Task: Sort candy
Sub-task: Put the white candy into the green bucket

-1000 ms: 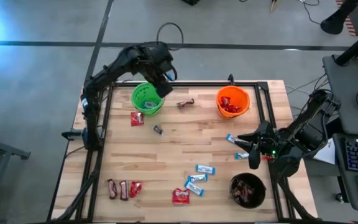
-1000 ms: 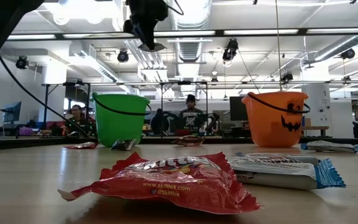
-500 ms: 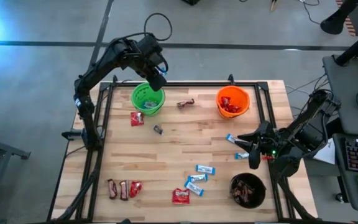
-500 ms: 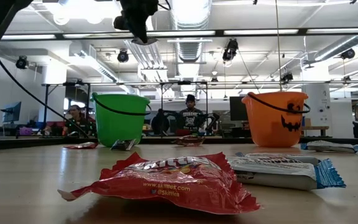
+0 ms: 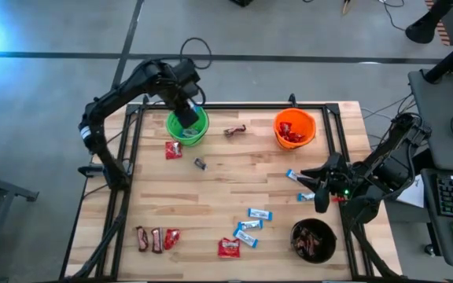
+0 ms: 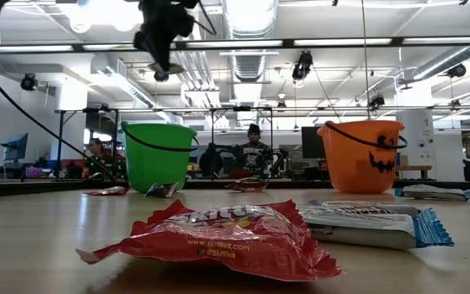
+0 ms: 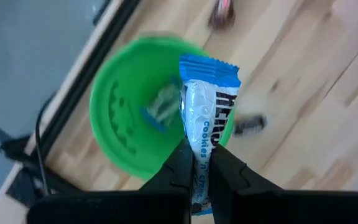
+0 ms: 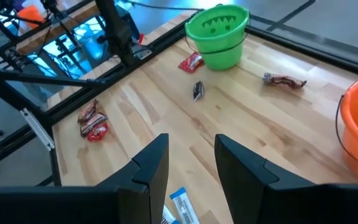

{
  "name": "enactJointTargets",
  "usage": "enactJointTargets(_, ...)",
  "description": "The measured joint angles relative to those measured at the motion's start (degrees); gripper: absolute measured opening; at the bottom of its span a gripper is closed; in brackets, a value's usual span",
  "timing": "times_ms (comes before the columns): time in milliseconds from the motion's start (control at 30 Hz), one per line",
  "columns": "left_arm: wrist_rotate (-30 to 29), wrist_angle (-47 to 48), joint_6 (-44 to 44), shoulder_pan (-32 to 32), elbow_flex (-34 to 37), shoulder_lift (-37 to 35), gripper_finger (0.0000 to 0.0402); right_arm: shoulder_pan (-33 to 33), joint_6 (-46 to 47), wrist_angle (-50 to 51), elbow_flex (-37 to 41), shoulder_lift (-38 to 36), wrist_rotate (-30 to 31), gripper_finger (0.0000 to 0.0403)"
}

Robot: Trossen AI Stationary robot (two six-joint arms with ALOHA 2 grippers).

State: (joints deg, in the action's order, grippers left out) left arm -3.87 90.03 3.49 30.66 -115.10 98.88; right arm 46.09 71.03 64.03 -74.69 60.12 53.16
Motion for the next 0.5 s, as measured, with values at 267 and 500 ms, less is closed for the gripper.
enactJointTargets(267,-2.2,-1.7,-0.9,0.4,10.6,-4.1,0.0001,0.0,0.0,0.0,0.0,0.0,2.6,0.0123)
enactJointTargets(500,-5.4,-2.2,-2.7,0.6,11.8,-2.0,0.0001,0.0,1.1,0.0,0.0,0.0,2.6,0.0119)
